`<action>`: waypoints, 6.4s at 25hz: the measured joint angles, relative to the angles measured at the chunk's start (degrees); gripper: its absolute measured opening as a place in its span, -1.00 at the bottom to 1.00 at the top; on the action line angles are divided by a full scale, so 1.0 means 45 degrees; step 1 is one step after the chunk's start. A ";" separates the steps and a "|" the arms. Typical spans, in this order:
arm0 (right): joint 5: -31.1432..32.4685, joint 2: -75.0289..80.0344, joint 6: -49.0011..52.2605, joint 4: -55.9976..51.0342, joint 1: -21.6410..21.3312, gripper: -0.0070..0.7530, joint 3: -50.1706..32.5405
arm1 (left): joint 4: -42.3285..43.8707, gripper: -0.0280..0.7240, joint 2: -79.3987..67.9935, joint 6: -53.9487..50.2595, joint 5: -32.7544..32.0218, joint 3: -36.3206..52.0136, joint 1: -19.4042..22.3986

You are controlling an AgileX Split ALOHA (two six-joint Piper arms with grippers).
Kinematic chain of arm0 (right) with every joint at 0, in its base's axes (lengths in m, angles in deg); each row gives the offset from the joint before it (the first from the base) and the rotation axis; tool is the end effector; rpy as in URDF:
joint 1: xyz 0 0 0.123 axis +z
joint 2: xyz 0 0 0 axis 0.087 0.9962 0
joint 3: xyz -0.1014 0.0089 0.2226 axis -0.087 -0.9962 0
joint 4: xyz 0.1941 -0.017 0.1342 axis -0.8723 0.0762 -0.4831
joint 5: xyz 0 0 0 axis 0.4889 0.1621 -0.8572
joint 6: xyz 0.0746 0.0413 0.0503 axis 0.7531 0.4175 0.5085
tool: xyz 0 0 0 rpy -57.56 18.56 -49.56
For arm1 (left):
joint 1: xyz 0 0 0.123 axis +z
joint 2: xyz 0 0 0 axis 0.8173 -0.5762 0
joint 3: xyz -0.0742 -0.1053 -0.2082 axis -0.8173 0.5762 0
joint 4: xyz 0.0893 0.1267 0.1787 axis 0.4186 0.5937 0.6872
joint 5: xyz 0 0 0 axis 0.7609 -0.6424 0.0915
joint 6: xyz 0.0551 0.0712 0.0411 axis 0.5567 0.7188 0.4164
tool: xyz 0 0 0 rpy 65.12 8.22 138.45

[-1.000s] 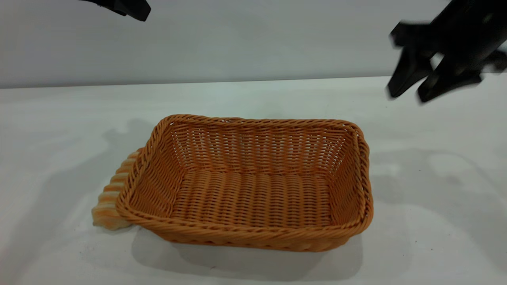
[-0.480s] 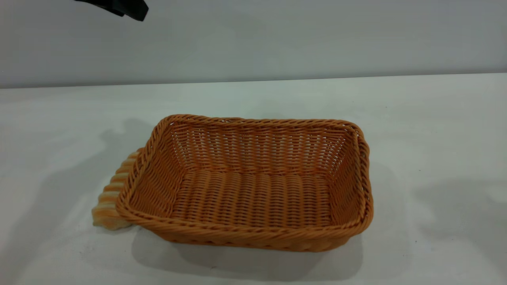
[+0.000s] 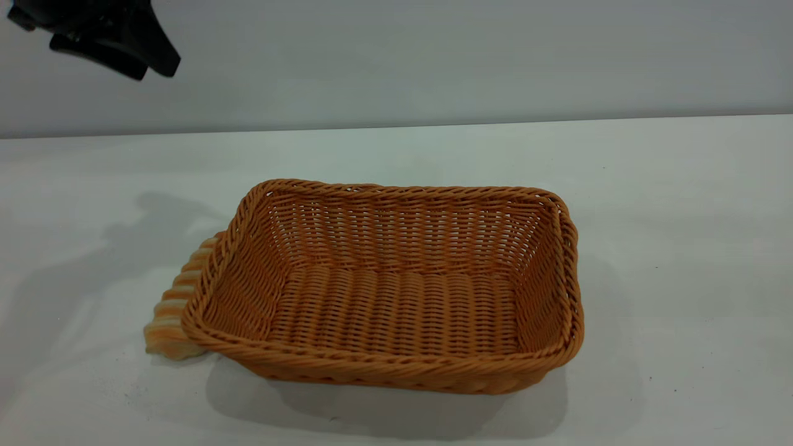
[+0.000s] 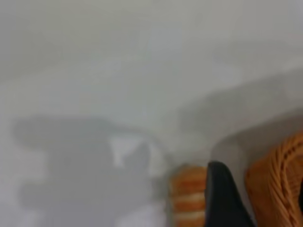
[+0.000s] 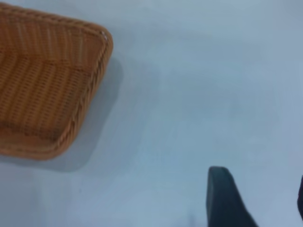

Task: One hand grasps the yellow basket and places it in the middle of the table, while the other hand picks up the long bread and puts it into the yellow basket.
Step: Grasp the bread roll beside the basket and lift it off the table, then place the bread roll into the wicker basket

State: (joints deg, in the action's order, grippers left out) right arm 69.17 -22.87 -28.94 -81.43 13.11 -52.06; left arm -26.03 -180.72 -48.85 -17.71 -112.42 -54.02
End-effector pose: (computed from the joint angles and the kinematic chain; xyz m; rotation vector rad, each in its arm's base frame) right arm 0.1292 0.0220 0.2471 -0.1660 2.2647 0.1217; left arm 0.4063 -0.0268 0.1733 0.3300 2.4949 -0.3497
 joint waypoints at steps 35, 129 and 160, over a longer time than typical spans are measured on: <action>0.4813 -0.7587 0.0397 0.0335 0.0000 0.02 -0.0009 | -0.5163 0.24 -0.3276 0.3649 -0.3033 0.1390 0.2210; 0.5780 -0.7587 0.0741 0.0335 0.0000 -0.08 -0.0009 | -0.0715 -0.92 0.0211 0.1002 -0.3235 0.0988 0.1168; 0.6022 -0.7587 0.0638 0.0315 0.0000 -0.09 -0.0009 | 0.5405 -0.92 -0.2892 0.0366 -0.6733 -0.4700 -0.7195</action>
State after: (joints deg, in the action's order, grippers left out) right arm 96.27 -57.01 -26.07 -80.02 13.11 -52.10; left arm -1.71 -193.74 -47.20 -48.01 -133.57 -86.39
